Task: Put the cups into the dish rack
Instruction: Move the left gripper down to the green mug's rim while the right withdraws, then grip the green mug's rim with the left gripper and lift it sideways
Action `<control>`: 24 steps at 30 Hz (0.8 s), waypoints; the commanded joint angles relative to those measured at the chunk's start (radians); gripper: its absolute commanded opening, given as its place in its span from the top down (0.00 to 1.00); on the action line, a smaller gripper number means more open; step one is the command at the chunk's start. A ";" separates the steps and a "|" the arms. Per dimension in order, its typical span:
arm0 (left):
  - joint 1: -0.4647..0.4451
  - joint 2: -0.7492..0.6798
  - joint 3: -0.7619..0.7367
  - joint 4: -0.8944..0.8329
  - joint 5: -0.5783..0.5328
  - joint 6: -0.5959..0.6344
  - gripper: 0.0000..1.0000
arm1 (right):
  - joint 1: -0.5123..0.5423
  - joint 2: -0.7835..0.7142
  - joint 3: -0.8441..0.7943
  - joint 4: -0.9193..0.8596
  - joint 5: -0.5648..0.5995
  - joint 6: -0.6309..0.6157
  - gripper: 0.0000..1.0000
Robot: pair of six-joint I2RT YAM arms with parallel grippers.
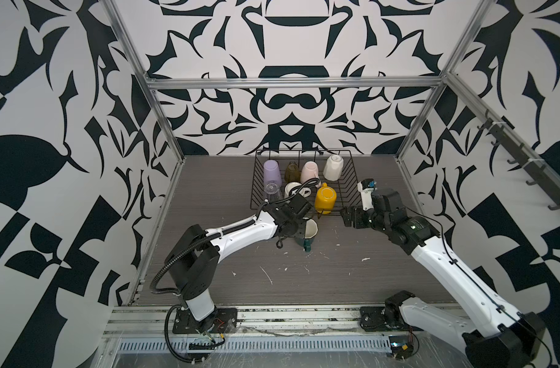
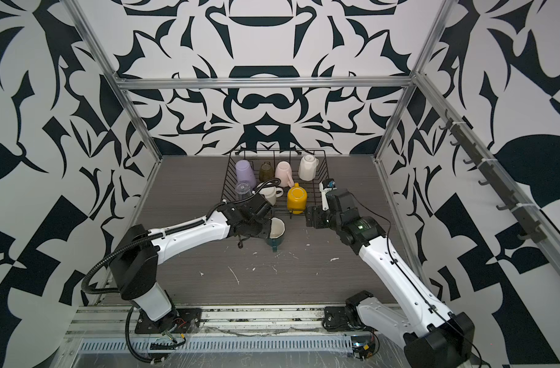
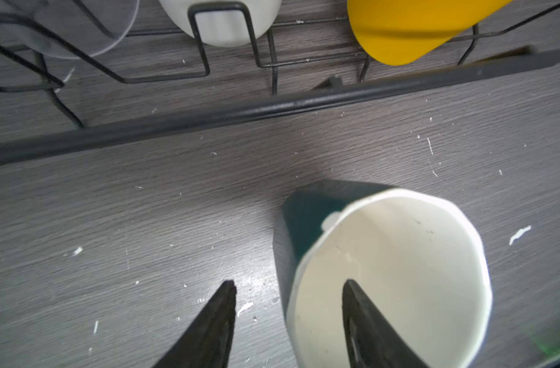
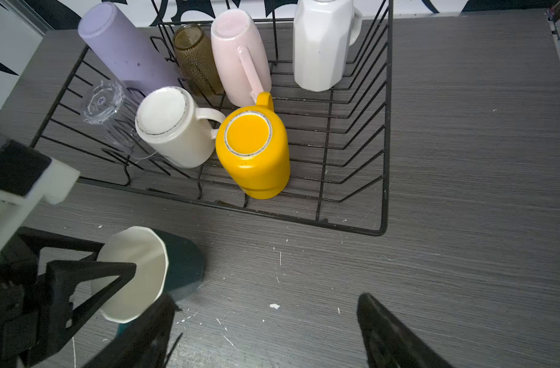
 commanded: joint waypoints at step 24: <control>0.001 -0.184 -0.095 -0.014 0.028 -0.039 1.00 | -0.001 -0.008 0.004 0.031 -0.006 -0.002 0.08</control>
